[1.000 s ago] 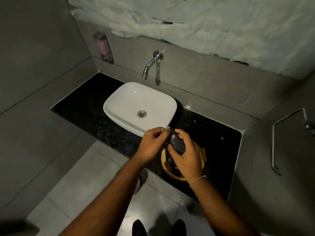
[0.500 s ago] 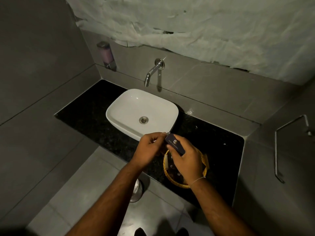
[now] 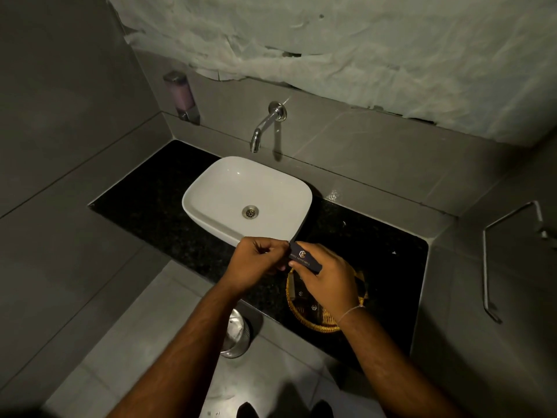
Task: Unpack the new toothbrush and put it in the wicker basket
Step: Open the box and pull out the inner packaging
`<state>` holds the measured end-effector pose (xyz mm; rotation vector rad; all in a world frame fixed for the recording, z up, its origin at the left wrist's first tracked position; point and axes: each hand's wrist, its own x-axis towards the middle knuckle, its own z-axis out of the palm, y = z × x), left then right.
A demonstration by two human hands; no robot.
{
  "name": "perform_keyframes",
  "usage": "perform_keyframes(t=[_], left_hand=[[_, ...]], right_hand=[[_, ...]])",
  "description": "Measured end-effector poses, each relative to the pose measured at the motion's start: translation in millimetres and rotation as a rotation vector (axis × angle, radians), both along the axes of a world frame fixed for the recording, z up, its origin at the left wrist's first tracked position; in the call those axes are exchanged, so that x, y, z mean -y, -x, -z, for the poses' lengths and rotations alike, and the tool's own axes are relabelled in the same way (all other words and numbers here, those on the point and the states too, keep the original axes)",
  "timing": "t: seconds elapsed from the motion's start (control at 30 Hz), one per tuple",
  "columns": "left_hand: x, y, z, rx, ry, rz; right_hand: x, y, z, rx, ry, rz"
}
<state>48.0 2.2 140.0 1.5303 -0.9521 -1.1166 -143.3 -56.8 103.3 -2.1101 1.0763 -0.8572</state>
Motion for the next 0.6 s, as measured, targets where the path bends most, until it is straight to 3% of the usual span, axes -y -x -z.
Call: perform_keyframes(t=[0.3, 0.6], left_hand=[[-7, -7, 5, -0.143, -0.115, 0.019], [-9, -14, 6, -0.167, -0.112, 0.044]], right_hand=[[9, 2, -1, 0.002, -0.128, -0.064], [10, 7, -6, -0.041, -0.147, -0.114]])
